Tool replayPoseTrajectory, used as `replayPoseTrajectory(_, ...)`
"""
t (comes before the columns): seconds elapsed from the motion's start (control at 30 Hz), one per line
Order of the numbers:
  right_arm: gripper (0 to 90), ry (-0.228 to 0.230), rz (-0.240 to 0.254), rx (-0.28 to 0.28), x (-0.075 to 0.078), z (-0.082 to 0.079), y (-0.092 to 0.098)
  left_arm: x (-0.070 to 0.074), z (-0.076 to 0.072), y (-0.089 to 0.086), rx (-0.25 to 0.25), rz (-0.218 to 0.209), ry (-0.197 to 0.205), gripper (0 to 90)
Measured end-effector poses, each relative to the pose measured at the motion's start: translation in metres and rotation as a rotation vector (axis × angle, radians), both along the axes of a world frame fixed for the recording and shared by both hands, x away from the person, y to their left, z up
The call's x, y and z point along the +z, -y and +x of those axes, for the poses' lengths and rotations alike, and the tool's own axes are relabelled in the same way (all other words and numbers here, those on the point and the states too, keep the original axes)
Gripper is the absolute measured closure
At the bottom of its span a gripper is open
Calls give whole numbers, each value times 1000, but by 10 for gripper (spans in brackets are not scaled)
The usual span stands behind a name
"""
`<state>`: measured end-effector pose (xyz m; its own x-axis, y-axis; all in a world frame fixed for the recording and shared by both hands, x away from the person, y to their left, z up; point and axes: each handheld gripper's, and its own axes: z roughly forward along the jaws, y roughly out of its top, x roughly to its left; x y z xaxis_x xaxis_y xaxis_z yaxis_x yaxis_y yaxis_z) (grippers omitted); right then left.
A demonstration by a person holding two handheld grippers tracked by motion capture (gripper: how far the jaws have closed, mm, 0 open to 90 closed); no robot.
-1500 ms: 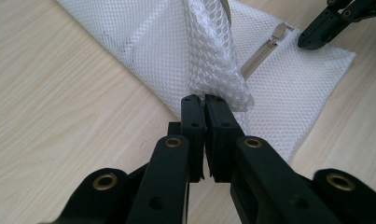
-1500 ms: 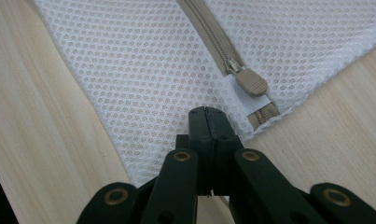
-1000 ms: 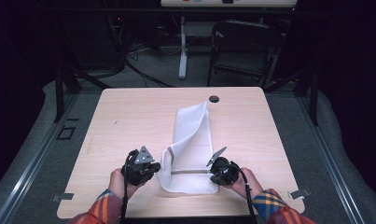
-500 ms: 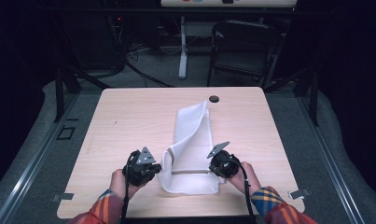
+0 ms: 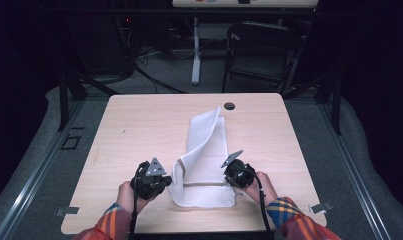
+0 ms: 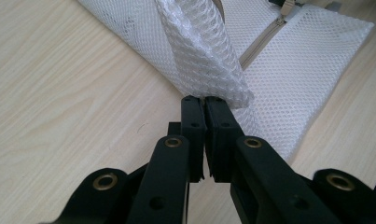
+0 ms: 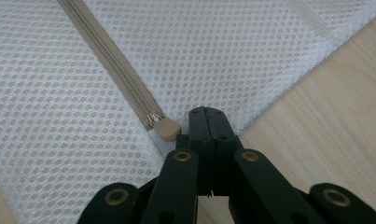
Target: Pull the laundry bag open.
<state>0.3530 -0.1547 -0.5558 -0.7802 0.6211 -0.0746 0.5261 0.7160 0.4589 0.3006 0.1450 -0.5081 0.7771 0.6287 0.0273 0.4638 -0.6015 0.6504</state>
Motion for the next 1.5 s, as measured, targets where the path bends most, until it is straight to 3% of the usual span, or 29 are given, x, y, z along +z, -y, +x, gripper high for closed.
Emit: replayPoseTrajectory(1.5,900,-17,-42,-58,2,5,11,-10,-11,-12,-4,62,-104,872)
